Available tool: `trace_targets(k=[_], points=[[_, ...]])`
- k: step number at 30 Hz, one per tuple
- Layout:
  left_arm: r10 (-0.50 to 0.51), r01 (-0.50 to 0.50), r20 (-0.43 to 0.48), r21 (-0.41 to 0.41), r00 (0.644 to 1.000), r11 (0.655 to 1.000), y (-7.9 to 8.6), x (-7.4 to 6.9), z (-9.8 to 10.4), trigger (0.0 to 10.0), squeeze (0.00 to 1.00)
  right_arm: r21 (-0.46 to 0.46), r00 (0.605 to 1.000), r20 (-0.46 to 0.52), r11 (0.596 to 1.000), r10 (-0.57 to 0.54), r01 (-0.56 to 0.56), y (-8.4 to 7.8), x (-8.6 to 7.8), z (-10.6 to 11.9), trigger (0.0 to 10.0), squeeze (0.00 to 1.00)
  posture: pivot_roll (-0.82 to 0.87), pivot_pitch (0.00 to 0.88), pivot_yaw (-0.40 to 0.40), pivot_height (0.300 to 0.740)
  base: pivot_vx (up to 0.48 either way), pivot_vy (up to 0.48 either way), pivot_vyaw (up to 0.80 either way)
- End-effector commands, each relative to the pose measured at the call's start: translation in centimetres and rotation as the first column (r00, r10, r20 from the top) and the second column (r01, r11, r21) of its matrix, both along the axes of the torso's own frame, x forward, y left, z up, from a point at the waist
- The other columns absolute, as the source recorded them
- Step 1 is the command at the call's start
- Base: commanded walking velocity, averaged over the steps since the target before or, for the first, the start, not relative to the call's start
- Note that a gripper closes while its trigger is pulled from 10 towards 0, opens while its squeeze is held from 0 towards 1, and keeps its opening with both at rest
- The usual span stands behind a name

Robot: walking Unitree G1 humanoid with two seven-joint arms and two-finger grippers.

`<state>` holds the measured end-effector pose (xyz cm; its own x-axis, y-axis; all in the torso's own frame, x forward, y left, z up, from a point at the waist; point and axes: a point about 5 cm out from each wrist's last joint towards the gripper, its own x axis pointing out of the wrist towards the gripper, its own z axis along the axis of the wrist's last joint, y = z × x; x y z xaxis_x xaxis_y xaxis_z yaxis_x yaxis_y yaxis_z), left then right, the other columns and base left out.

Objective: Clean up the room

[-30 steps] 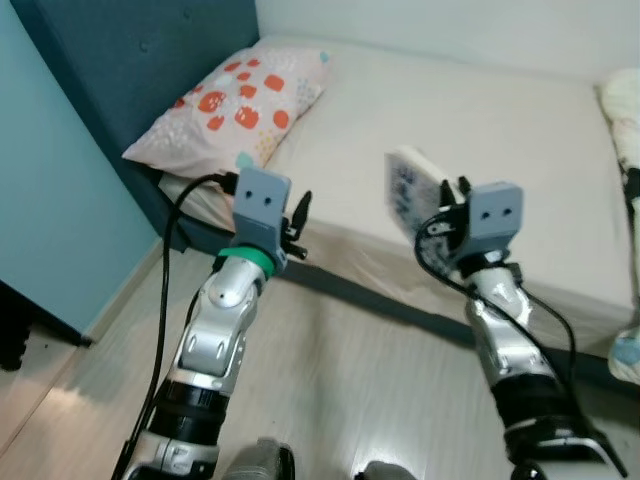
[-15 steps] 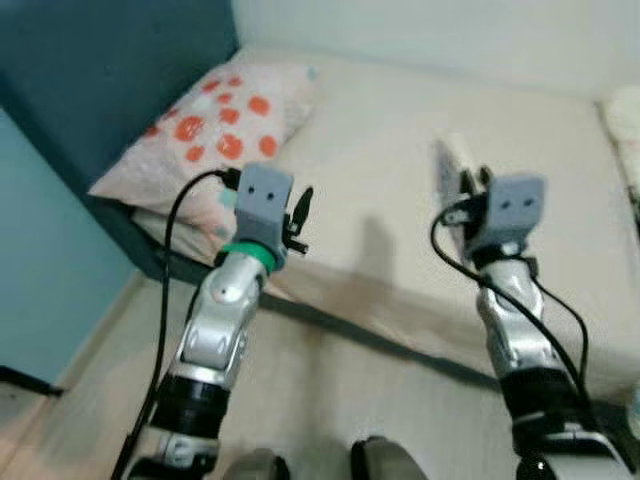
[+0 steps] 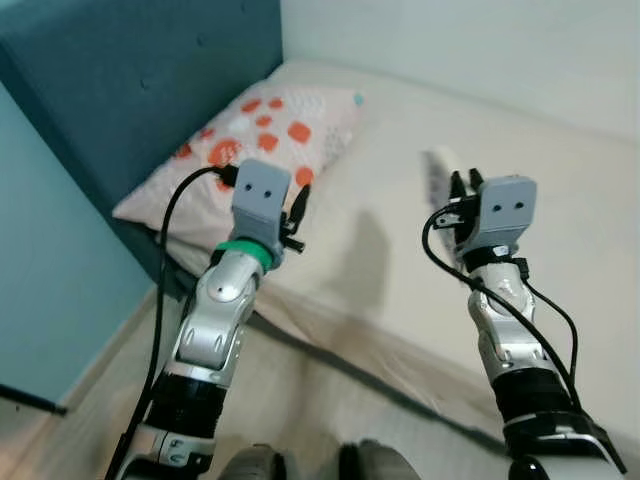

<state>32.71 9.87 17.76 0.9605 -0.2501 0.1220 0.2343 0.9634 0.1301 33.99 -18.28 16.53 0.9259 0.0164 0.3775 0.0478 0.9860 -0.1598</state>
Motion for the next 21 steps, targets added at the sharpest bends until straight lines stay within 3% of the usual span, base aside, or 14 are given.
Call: trace_targets(k=[1,16,21], points=[[0.003,-0.003,-0.018,0.008,1.000,1.000,0.07,-0.11,-0.50,10.0,0.00,0.005,1.000,0.011,1.000,0.017,-0.017,0.44,-0.11,0.02,10.0,0.00,0.00,0.041,0.061,0.715,0.345,0.000,0.00],[0.011,-0.011,-0.023,0.015,1.000,1.000,0.16,-0.16,-0.85,10.0,0.00,0.015,1.000,0.000,1.000,0.010,-0.010,0.30,-0.17,-0.29,10.0,0.00,0.00,0.041,0.063,0.715,0.020,0.000,0.00],[0.006,-0.005,-0.015,0.060,1.000,0.998,0.20,-0.41,-1.41,10.0,0.00,0.067,1.000,-0.024,0.998,0.002,0.000,0.17,-0.24,-0.86,10.0,0.00,0.00,0.046,0.066,0.715,0.000,0.000,0.00]])
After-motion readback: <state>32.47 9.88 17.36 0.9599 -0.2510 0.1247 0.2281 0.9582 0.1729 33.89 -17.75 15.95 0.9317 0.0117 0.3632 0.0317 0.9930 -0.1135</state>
